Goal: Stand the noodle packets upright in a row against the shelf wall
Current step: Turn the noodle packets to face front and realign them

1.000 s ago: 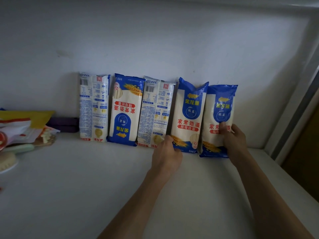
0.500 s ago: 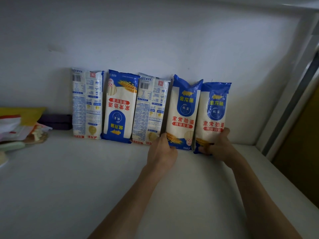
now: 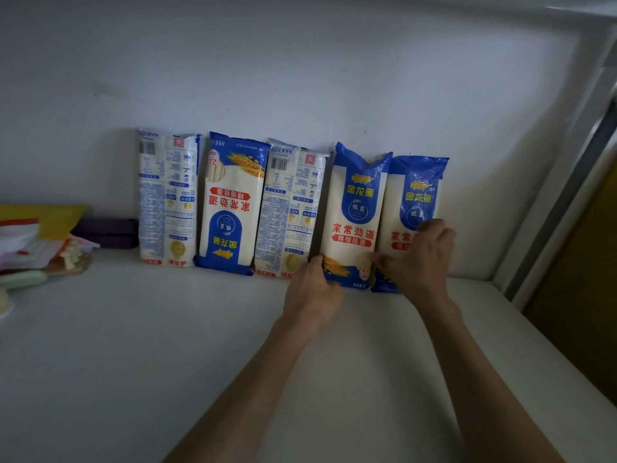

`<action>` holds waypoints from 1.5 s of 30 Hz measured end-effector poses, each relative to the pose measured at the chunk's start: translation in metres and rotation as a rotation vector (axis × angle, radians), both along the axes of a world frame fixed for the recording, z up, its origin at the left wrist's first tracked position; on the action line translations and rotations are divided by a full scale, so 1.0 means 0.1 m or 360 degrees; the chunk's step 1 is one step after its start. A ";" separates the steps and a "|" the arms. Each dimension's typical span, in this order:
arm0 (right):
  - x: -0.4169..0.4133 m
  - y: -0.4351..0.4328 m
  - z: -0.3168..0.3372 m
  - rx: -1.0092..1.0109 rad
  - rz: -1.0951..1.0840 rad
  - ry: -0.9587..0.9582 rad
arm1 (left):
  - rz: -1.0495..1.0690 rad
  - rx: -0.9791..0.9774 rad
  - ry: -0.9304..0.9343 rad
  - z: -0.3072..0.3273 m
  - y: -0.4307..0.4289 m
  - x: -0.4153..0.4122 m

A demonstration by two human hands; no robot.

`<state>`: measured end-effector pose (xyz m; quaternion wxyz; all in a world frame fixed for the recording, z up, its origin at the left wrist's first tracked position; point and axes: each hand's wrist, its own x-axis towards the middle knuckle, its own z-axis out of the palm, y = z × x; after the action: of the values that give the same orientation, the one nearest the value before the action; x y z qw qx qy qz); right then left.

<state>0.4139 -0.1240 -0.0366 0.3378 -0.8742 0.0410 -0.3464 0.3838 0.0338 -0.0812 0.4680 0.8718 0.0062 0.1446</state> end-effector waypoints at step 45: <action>-0.02 1.33 -0.01 0.0401 0.0563 0.0363 | 0.0352 -0.0431 -0.0003 0.36 0.87 0.11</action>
<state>0.4121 0.0086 -0.0376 0.4927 -0.8522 -0.0319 -0.1730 0.3944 0.1205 -0.0453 0.5625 0.7946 0.1212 0.1938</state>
